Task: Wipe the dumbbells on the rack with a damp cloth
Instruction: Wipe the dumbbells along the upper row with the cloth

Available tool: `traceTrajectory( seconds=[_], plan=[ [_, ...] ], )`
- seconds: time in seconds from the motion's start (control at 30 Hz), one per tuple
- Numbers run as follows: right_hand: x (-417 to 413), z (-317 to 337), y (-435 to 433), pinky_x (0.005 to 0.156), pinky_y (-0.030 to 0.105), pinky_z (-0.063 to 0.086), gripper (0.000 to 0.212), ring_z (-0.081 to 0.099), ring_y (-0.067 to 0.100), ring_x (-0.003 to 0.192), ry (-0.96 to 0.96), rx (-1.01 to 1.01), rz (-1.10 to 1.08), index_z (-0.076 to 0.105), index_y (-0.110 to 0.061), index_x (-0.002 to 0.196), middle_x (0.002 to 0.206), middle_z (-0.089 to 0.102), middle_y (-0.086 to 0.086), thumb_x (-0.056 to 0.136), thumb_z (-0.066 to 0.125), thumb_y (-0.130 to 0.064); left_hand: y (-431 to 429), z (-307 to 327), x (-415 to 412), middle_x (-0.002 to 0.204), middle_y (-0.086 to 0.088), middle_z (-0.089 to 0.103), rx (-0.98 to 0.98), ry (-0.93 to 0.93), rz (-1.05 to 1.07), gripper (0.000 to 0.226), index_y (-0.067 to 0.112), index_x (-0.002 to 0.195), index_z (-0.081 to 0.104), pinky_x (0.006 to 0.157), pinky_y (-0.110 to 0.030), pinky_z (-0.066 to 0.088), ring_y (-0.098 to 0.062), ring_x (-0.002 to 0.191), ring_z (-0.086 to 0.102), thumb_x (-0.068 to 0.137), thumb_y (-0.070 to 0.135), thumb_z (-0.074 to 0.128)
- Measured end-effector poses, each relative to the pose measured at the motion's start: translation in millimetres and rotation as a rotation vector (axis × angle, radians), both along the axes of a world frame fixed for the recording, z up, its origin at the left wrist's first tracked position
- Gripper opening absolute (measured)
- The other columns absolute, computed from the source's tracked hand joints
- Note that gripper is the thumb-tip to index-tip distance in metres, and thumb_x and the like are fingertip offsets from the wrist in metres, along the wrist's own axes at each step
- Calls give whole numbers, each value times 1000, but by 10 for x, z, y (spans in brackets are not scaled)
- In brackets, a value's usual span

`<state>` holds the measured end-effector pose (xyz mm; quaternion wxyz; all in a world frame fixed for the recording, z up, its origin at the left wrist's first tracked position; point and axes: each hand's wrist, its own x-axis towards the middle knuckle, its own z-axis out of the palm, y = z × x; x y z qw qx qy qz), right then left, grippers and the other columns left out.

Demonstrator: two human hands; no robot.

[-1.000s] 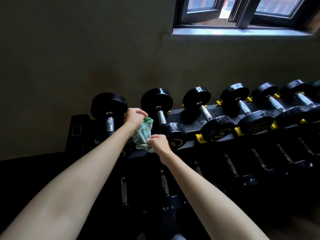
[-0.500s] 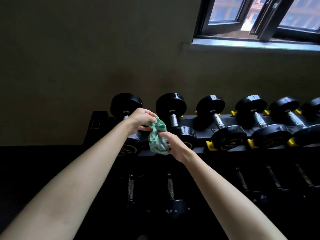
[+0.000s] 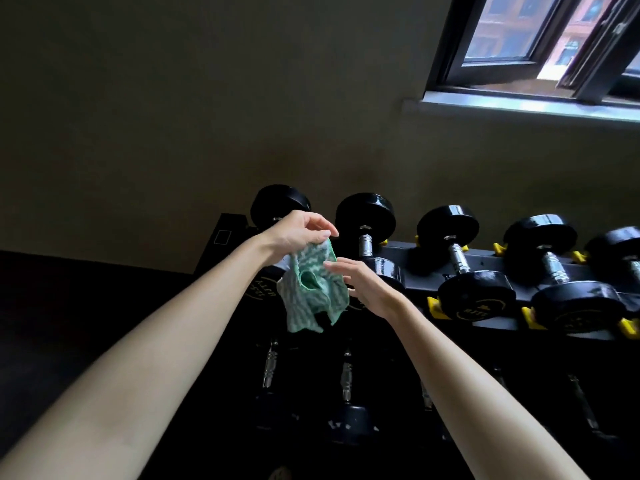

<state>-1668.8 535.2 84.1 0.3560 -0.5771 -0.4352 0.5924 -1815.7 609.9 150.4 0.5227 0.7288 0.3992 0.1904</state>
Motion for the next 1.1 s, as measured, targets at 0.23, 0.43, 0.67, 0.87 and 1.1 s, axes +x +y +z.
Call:
traceTrajectory(
  seconds=[0.23,0.43,0.67,0.87,1.1],
  plan=[
    [121,59,-60,46,17,34,32,47,3,48,-174,142,-159,48,-16,59,53,49,-5,88,63,-13,-57,110,-66,83,-3,62,36,112,-15,6,14,86,68,71,-18,42,-9,77,56,83,19,70],
    [257,208,-72,62,24,52,46,68,19,63,311,-128,17,72,-5,81,78,69,12,96,37,-30,-25,187,-101,59,2,60,102,130,-11,12,9,70,64,51,-13,43,1,49,55,80,9,72],
    [-52,179,-229,55,15,45,31,57,6,56,-78,-275,215,49,-10,72,55,61,-5,98,36,0,102,124,143,78,-5,63,291,130,46,17,28,63,65,72,-28,41,-13,76,54,71,25,80],
    [-108,-55,-217,77,31,48,29,58,25,77,543,-216,-371,55,-3,86,84,55,10,101,32,-12,201,-57,212,93,-3,59,155,113,-49,31,15,102,67,77,-24,44,-12,79,52,73,16,79],
    [-325,-378,-114,55,25,56,67,70,18,62,944,-12,-351,77,-10,89,79,73,9,25,97,-17,584,-303,-244,109,-3,55,-13,53,21,53,14,123,56,78,-19,40,-14,95,55,75,16,77]
  ],
)
